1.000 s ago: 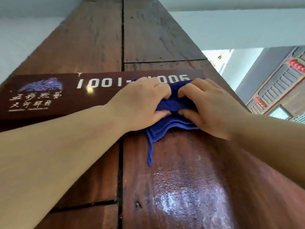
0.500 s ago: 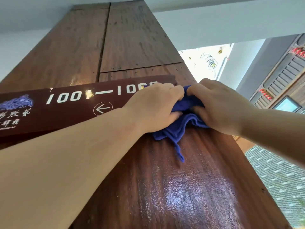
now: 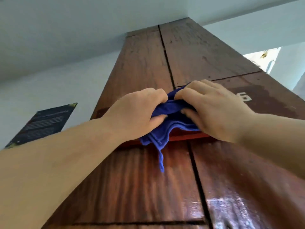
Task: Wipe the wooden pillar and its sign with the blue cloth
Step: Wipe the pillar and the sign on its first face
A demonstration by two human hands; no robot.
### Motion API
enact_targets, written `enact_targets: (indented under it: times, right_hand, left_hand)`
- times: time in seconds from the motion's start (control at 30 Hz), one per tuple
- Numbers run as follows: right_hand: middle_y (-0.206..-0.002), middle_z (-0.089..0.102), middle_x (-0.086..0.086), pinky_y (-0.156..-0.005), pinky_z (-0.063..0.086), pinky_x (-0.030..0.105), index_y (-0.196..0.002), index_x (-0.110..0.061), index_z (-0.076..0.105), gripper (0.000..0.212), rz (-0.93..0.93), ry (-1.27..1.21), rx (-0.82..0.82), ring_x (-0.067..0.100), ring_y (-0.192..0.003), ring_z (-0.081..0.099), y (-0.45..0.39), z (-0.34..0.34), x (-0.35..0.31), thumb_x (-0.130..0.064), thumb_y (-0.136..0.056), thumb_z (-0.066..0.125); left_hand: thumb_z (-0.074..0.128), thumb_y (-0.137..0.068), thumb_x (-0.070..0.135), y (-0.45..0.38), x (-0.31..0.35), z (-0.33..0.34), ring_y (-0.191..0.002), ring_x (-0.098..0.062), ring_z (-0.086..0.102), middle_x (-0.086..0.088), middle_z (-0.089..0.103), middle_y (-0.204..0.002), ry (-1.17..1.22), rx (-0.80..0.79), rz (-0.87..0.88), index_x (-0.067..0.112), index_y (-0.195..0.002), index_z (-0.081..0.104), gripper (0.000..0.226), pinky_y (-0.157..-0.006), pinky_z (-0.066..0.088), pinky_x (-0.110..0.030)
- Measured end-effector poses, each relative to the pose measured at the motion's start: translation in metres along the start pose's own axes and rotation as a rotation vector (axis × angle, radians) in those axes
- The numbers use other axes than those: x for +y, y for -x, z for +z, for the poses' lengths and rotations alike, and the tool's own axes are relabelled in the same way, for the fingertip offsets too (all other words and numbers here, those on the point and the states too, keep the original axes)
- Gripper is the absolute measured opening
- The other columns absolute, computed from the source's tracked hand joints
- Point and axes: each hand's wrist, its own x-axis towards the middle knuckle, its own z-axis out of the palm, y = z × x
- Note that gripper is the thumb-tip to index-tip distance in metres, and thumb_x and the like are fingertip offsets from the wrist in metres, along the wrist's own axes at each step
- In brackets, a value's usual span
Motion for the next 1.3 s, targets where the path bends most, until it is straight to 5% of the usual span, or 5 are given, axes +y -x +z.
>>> enact_targets:
  times: [0.37,0.67,0.8,1.03,1.3]
  right_hand:
    - [-0.11,0.059,0.006,-0.079,0.038,0.043,-0.116,-0.023,0.057,0.03,-0.021,-0.125,0.153,0.035,-0.1,0.05,-0.144,0.056,-0.164,-0.023,-0.087,0.046]
    - [-0.12,0.056,0.005,-0.093,0.037,0.045,-0.121,-0.033,0.059,0.037,0.04,-0.093,0.073,0.034,-0.114,0.044,-0.197,0.087,-0.199,-0.018,-0.088,0.05]
    - [-0.112,0.054,0.01,-0.085,0.046,0.039,-0.113,-0.025,0.061,0.035,0.149,-0.181,0.006,0.031,-0.101,0.053,-0.208,0.097,-0.195,-0.02,-0.079,0.065]
    - [-0.118,0.063,0.004,-0.084,0.044,0.032,-0.115,-0.029,0.064,0.032,0.11,0.039,-0.298,0.031,-0.105,0.055,-0.224,0.131,-0.189,-0.021,-0.089,0.049]
    - [-0.12,0.059,0.007,-0.077,0.035,0.031,-0.125,-0.019,0.055,0.037,0.059,0.119,-0.522,0.022,-0.091,0.043,-0.224,0.116,-0.193,-0.019,-0.094,0.035]
  left_hand:
    - [0.058,-0.082,0.027,0.114,-0.16,-0.067,-0.076,-0.017,0.043,0.007,0.047,-0.085,-0.112,0.018,-0.211,0.023,-0.091,0.047,0.015,-0.066,0.03,-0.027]
    - [0.054,-0.085,0.019,0.155,-0.196,-0.05,-0.084,-0.014,0.05,0.009,0.056,-0.096,0.158,0.078,-0.404,0.024,-0.118,0.055,0.033,-0.068,0.034,-0.022]
    - [0.06,-0.08,0.017,0.168,-0.187,-0.026,-0.079,-0.009,0.061,0.013,0.066,-0.091,0.557,0.25,-0.648,0.029,-0.112,0.062,0.033,-0.059,0.045,-0.012]
    - [0.052,-0.089,0.018,0.163,-0.16,0.022,-0.108,-0.014,0.052,0.002,0.056,-0.122,0.525,0.208,-0.603,0.021,-0.127,0.053,0.038,-0.083,0.034,-0.017]
    - [0.049,-0.091,0.025,0.163,-0.141,0.048,-0.086,-0.003,0.052,0.012,0.057,-0.099,0.582,0.36,-0.669,0.027,-0.121,0.053,0.03,-0.063,0.037,-0.004]
